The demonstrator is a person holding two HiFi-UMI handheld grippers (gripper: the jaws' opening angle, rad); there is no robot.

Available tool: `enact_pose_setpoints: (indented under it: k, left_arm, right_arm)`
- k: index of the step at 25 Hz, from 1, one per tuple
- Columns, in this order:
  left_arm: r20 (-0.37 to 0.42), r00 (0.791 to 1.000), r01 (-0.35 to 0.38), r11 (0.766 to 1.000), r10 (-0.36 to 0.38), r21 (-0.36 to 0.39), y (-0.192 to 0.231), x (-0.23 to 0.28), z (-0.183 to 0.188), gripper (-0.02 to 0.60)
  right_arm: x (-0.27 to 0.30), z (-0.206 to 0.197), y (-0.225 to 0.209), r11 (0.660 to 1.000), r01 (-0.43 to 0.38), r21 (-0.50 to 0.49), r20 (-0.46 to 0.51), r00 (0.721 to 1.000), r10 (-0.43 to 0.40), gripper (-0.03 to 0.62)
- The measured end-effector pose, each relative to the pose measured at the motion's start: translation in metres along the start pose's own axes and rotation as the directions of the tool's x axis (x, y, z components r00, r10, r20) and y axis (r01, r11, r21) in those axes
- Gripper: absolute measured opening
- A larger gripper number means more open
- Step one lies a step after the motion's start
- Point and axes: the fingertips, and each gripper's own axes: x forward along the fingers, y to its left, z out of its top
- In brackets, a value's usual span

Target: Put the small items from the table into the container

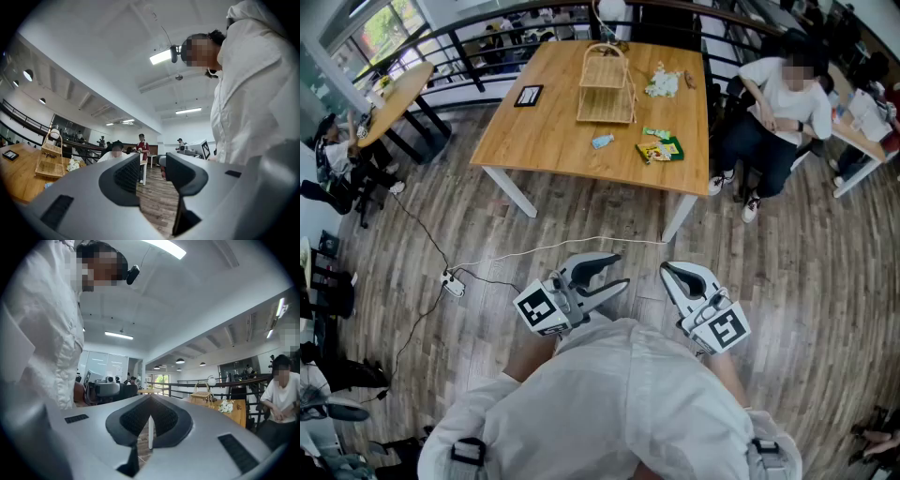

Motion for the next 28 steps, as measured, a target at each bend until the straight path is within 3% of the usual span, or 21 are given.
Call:
enact_pose_setpoints:
  k: [17, 23, 28]
  left_arm:
    - [-0.003, 1.000, -0.004, 1.000, 0.004, -0.001, 0.001, 0.003, 0.000, 0.175]
    - [-0.006, 1.000, 0.003, 1.000, -0.003, -0.007, -0.003, 0.007, -0.003, 0.175]
    - [-0.006, 1.000, -0.012, 1.000, 0.012, -0.009, 0.001, 0.012, -0.005, 0.175]
  right_arm:
    - [0.001, 0.002, -0.003, 1.000, 0.001, 0.016, 0.015, 1.000, -0.002, 0.012]
    - [-0.004, 0.006, -0.001, 0.996, -0.048, 0.075, 0.086, 0.995, 0.042, 0.015]
    - [-0.005, 0.003, -0.006, 0.996, -0.054, 0.071, 0.075, 0.996, 0.048, 0.015]
